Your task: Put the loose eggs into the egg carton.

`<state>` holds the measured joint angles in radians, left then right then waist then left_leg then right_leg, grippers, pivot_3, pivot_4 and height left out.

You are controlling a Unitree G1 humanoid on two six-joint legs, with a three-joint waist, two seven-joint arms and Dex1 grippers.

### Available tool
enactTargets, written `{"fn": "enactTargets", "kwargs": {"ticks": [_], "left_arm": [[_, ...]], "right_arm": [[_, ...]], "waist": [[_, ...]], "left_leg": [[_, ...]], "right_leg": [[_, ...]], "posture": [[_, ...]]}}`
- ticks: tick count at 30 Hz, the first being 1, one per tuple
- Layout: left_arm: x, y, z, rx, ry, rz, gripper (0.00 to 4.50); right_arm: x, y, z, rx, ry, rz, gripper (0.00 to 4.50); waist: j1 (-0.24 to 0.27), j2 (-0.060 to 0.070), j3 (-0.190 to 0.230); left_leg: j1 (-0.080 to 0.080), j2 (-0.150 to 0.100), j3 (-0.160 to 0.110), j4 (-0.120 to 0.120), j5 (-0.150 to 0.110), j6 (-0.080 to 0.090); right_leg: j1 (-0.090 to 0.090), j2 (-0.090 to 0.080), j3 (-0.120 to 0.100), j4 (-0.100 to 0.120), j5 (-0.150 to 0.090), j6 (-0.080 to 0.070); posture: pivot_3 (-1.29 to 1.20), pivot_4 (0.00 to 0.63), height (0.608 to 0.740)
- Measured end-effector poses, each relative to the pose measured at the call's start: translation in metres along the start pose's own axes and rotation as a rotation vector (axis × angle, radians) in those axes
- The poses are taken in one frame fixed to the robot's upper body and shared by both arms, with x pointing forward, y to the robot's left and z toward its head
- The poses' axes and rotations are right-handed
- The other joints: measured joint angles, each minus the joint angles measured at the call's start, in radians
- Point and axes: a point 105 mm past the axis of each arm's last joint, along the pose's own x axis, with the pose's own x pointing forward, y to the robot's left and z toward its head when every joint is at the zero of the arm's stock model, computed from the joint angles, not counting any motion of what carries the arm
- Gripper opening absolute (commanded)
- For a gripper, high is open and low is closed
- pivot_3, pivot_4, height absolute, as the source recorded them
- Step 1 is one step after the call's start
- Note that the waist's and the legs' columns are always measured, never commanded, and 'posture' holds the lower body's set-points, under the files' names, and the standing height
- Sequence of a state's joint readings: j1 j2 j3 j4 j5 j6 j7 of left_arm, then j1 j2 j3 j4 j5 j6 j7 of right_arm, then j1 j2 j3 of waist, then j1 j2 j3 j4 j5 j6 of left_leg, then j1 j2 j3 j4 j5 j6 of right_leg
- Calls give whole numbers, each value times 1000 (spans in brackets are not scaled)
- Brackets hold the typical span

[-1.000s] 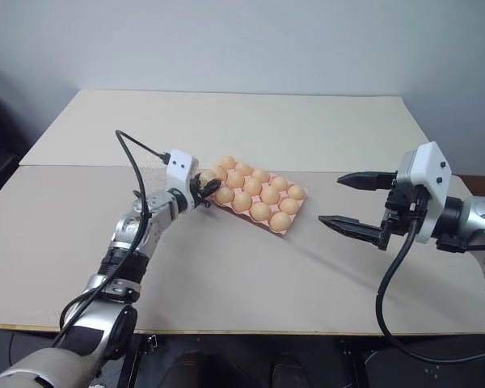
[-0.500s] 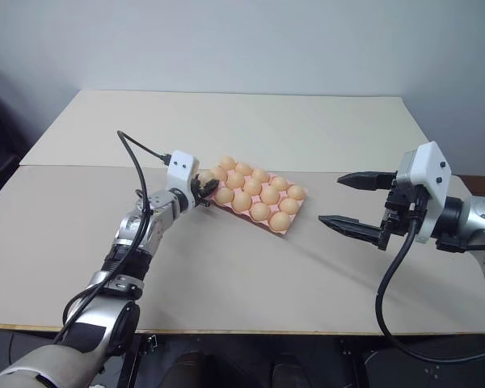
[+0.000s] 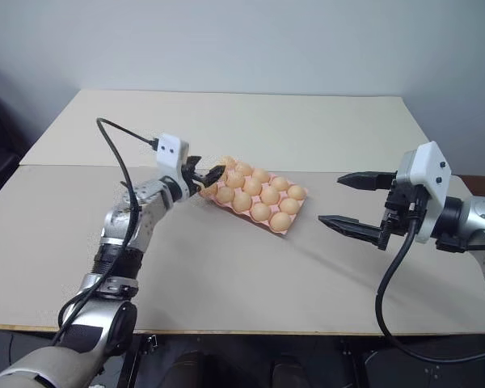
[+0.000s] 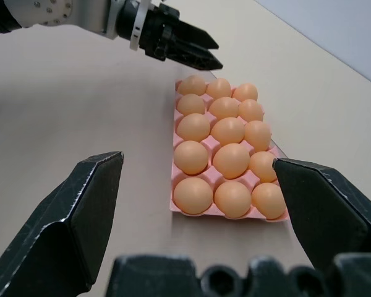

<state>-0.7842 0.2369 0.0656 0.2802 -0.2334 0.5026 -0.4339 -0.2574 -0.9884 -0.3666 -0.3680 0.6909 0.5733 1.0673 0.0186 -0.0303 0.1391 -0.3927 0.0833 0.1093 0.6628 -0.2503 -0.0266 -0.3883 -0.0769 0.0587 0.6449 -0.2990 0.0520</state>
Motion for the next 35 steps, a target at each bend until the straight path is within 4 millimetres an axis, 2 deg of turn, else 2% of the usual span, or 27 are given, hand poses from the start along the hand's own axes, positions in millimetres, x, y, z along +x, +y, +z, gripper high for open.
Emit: {"fn": "enactTargets", "kwargs": {"ticks": [4,6,9,14,19,26,29,35], "left_arm": [[-15,9,22,10,-36,3,4054],[-33,16,34,19,-45,-7,4054],[-71,32,41,35,-16,-39,4054],[-142,46,30,36,143,-172,4054],[-185,54,46,75,184,-217,4054],[-219,57,72,143,228,-265,4054],[-230,61,77,150,248,-266,4054],[-245,74,84,150,242,-212,4054]], "right_arm": [[0,0,0,1,0,0,4500],[0,0,0,2,0,3,4500],[1,-2,-1,7,2,0,4500],[0,-14,-9,28,31,-49,4500],[-10,-26,-15,57,66,-80,4500],[-44,-48,-16,46,131,-137,4500],[-54,-56,-16,40,138,-153,4500],[-64,-65,-15,35,137,-164,4500]], "waist": [[-6,0,0],[-12,0,0],[-20,0,0],[-30,0,0],[-17,1,0],[-16,1,0],[-19,2,1],[-28,3,1]], "left_leg": [[0,0,0,0,0,0],[0,1,0,0,0,0],[1,1,0,-1,0,-1],[2,1,1,-1,0,1],[2,1,1,-1,-4,6],[2,1,2,-2,-4,7],[3,1,3,-2,-4,7],[2,2,3,-2,-4,8]], "right_leg": [[0,0,0,0,0,0],[0,0,0,0,0,0],[-1,0,0,1,0,0],[0,0,0,1,0,0],[0,0,0,0,0,0],[-1,0,0,0,-1,-1],[-1,0,0,1,-1,-1],[-2,0,0,1,-1,-2]], "posture": [[0,150,740],[0,150,740],[0,150,740],[0,150,740],[0,150,740],[0,150,740],[0,150,740],[0,150,740]]}}
